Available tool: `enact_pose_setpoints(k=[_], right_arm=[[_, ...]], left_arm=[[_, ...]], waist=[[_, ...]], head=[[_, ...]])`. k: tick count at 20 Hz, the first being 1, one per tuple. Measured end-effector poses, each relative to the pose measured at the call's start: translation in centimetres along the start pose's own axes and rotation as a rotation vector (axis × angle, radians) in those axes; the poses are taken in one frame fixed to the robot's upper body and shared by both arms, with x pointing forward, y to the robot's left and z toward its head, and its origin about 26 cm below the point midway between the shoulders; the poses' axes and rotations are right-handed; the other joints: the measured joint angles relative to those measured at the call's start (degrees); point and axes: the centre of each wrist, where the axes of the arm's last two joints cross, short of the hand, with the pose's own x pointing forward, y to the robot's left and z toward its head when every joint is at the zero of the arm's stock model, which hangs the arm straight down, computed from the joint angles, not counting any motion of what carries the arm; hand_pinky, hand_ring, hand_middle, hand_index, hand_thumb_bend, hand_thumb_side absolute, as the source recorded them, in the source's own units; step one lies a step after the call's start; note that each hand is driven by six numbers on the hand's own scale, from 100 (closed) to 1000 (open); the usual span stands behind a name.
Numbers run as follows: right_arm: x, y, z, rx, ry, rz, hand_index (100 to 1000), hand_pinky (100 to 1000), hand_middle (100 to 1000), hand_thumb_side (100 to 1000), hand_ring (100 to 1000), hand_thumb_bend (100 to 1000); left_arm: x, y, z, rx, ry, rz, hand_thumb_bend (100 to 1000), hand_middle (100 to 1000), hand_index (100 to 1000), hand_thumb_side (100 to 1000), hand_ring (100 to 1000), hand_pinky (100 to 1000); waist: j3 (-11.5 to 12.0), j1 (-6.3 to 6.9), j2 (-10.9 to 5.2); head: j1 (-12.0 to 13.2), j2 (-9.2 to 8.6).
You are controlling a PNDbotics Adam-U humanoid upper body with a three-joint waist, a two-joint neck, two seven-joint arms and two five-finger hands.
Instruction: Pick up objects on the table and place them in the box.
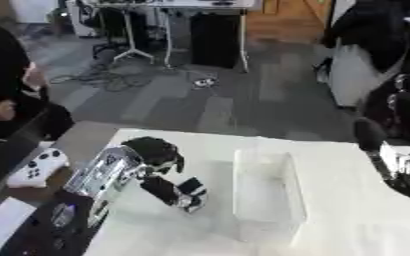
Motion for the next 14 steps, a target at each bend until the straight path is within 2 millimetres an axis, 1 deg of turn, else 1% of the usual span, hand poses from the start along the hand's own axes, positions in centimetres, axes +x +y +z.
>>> enact_pose_setpoints(k=[6,14], right_arm=[[0.0,0.0,0.0,0.002,-0.001,0.000,395,100,478,1000,382,389],[0.0,0.0,0.0,0.008,-0.001,-0.001,394,100,478,1000,382,388]], left_arm=[[0.5,-1.2,-1.1,-0.027,-0.023,-0.002,468,489,815,1000,353,100],[1.1,-1.7,-2.1,-0.061,-0.039,-0.014,454,486,815,1000,360,100]], waist=[[-0.1,0.00,0.01],[-0.1,0.00,0.09]], head=[[0.0,-0.02],[0.0,-0.08]])
